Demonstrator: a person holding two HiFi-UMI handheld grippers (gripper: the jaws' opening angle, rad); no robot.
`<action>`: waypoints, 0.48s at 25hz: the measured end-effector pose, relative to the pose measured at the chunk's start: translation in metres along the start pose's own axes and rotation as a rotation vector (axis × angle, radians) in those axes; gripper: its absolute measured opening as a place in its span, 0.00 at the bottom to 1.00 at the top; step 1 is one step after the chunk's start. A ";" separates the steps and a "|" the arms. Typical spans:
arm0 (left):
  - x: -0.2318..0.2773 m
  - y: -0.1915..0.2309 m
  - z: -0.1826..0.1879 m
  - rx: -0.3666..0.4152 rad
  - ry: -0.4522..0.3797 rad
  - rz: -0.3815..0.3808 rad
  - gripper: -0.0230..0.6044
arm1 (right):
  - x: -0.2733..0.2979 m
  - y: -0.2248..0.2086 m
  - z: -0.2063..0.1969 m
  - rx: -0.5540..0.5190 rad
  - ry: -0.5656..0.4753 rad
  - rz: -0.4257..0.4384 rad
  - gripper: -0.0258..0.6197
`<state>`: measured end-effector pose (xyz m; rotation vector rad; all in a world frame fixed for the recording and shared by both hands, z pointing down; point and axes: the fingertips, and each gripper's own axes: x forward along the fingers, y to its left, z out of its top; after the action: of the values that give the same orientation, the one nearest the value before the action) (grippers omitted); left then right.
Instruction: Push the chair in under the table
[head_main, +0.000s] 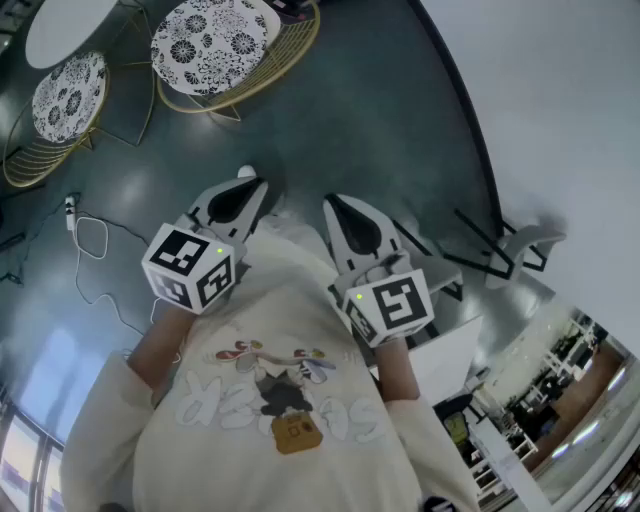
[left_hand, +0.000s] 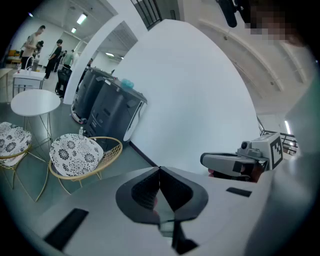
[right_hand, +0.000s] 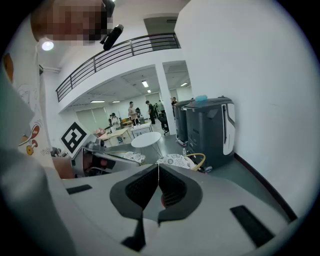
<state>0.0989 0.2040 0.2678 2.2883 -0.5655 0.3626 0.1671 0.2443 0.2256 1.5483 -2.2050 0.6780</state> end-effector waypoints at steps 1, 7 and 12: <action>0.001 0.009 0.009 0.001 -0.008 0.006 0.05 | 0.012 0.000 0.002 -0.022 0.010 0.010 0.05; 0.001 0.047 0.031 -0.005 -0.050 0.059 0.05 | 0.070 -0.002 0.015 -0.114 0.082 0.110 0.05; 0.019 0.066 0.045 -0.078 -0.129 0.209 0.05 | 0.103 -0.031 0.031 -0.178 0.118 0.253 0.05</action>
<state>0.0866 0.1248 0.2838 2.1937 -0.8734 0.2883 0.1612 0.1385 0.2619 1.1273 -2.3227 0.6085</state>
